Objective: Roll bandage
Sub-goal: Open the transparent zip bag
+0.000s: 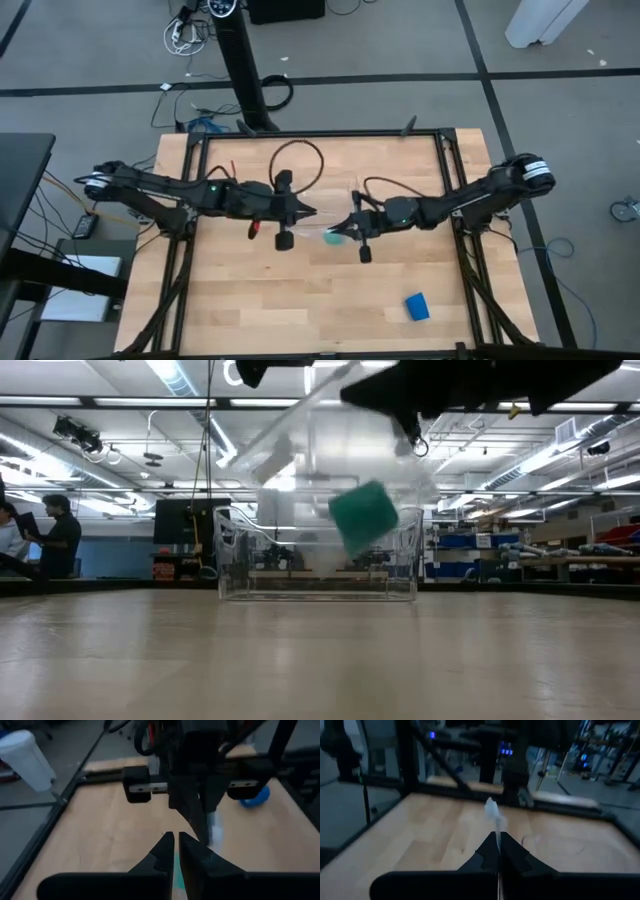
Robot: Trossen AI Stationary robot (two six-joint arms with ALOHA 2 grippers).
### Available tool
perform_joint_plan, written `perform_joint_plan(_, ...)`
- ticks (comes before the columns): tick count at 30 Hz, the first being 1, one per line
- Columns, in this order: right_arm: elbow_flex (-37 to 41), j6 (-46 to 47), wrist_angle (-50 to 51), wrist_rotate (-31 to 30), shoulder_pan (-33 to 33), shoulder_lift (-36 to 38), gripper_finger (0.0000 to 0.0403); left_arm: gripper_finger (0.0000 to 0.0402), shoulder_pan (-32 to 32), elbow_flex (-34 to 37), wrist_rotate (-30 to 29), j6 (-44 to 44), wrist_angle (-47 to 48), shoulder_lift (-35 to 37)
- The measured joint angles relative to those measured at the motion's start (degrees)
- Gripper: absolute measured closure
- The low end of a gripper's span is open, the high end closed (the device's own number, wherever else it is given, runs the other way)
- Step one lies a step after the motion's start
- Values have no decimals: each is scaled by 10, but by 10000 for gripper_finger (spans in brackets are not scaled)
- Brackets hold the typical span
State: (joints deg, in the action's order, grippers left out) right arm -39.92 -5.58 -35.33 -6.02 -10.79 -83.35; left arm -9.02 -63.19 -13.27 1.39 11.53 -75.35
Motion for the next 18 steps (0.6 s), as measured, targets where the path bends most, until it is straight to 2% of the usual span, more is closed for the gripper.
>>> perform_joint_plan(7,3,4,-95,0,0,-90,403,367,0,-10,-4,-2,5,-45)
perform_joint_plan(12,16,25,-112,-3,0,-103,403,360,0,-14,-3,-18,8,-44)
perform_joint_plan(15,26,44,-114,-3,-1,-103,403,355,0,-14,38,-36,27,-48)
perform_joint_plan(18,30,52,-108,-4,-5,-103,403,353,0,-14,50,-46,42,-62)
